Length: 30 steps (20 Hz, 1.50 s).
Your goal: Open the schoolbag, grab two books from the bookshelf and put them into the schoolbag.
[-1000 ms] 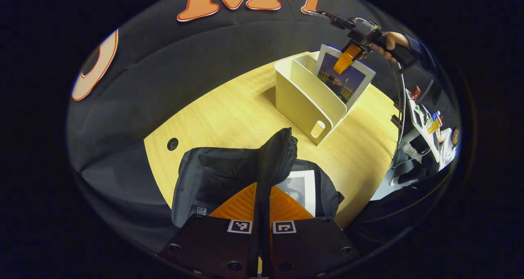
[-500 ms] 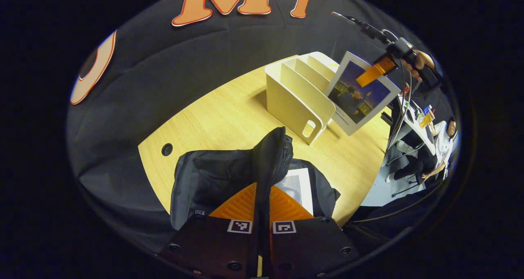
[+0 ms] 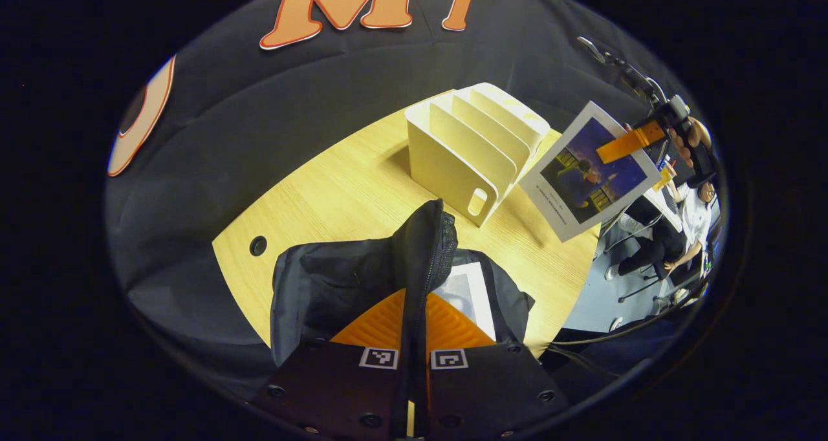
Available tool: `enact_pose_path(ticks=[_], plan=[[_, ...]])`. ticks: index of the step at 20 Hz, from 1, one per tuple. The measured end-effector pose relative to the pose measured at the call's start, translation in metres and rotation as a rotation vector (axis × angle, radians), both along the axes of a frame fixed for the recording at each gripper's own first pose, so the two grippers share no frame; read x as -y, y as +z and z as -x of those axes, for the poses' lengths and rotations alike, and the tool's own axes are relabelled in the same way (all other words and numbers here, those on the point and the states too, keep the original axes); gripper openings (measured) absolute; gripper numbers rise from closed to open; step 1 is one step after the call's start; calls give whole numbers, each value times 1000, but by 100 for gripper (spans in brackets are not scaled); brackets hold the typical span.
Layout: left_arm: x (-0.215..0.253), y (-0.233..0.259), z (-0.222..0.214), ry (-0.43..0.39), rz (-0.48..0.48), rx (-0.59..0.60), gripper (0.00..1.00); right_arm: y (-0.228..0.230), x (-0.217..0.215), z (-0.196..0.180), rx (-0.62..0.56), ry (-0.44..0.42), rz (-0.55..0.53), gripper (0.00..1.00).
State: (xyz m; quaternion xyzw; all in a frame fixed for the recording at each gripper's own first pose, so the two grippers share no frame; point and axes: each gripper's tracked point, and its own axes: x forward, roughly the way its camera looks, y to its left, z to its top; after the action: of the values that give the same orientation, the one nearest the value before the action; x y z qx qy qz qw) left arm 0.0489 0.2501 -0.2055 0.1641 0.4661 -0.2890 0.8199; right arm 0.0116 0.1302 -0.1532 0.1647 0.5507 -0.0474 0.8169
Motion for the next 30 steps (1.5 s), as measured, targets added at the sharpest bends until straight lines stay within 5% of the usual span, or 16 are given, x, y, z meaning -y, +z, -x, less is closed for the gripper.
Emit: enact_pose_path(ticks=[10, 30], plan=[[-3, 0, 2, -15, 20, 4, 4, 3, -35, 35, 106, -121, -196, 36], [3, 8, 8, 9, 54, 17, 4, -13, -172, 18, 279, -122, -629, 36]])
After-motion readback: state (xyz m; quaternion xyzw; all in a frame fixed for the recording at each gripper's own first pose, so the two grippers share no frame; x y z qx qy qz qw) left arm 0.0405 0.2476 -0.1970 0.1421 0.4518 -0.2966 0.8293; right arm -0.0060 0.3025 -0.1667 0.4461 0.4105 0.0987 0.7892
